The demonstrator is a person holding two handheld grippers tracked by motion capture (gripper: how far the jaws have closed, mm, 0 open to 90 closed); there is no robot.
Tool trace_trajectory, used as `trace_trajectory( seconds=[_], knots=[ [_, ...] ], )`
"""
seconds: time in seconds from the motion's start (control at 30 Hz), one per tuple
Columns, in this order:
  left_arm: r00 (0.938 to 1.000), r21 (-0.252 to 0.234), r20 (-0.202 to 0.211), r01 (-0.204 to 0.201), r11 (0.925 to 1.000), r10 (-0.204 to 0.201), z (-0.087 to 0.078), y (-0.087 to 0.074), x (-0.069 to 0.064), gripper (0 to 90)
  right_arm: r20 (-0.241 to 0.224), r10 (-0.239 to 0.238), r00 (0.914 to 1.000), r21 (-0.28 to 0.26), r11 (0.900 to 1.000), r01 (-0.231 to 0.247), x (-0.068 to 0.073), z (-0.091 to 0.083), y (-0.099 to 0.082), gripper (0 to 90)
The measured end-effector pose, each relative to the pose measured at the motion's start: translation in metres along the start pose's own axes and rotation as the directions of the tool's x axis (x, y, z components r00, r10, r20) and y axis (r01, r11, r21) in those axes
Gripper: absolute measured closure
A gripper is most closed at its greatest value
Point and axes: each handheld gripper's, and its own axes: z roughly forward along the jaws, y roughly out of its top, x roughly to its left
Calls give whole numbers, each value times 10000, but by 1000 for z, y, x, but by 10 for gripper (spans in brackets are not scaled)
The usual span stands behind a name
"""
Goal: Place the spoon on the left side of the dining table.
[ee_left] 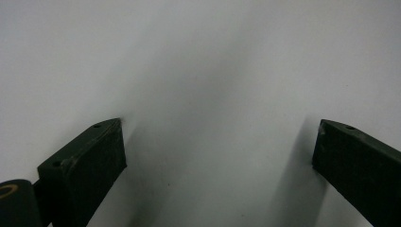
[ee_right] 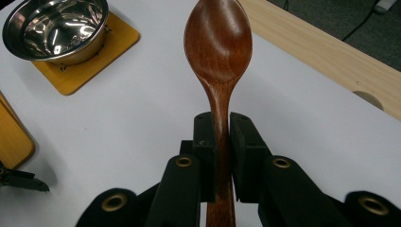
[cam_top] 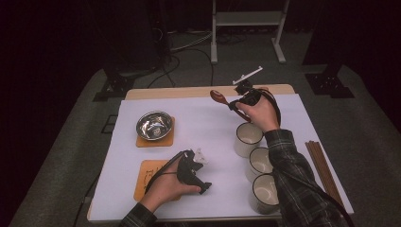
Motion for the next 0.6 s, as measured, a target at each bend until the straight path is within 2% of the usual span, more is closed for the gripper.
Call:
trace_trajectory(
  seconds=[0.6],
  knots=[
    [10000,3,-12,-5,10000,5,0,0,0,21,-134,-294,9995,27,9996,294,11,13,18,807]
  ],
)
